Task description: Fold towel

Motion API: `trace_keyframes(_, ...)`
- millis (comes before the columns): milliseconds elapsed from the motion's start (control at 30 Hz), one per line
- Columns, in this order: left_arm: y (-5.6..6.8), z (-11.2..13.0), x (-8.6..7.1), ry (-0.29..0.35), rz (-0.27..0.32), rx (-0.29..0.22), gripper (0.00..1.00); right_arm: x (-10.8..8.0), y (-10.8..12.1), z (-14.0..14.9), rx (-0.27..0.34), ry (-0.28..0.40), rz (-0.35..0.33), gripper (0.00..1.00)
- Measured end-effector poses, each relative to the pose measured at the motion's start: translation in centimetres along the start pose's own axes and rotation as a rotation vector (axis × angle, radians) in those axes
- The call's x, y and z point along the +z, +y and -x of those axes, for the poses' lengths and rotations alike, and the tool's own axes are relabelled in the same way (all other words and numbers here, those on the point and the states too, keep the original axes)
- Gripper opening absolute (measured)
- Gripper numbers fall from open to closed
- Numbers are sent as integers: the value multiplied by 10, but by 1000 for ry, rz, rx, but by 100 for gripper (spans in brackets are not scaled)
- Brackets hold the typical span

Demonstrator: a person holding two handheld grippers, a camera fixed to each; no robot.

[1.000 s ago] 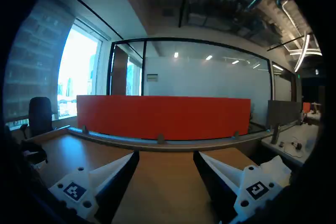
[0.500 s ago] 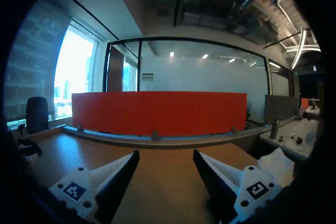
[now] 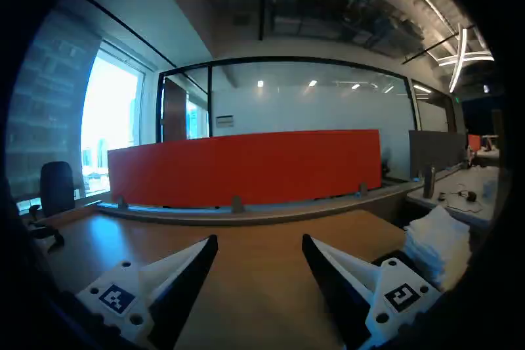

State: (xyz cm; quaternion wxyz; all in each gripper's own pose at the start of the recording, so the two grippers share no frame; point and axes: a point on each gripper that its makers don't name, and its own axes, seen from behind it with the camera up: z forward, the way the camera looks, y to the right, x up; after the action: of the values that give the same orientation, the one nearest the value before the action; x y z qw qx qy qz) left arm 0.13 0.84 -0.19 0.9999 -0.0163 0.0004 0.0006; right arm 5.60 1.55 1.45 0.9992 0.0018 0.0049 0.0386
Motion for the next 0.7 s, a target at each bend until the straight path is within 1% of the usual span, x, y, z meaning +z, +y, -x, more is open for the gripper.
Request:
trace_keyframes(100, 0, 0, 0, 0, 0, 0, 95, 0, 2, 9, 6, 1, 0, 99)
trace_keyframes(400, 0, 0, 0, 0, 0, 0, 94, 0, -4, 34, 6, 0, -25, 99)
trace_keyframes(700, 0, 0, -1, 0, 0, 0, 94, 0, 2, 51, 40, -3, -11, 99)
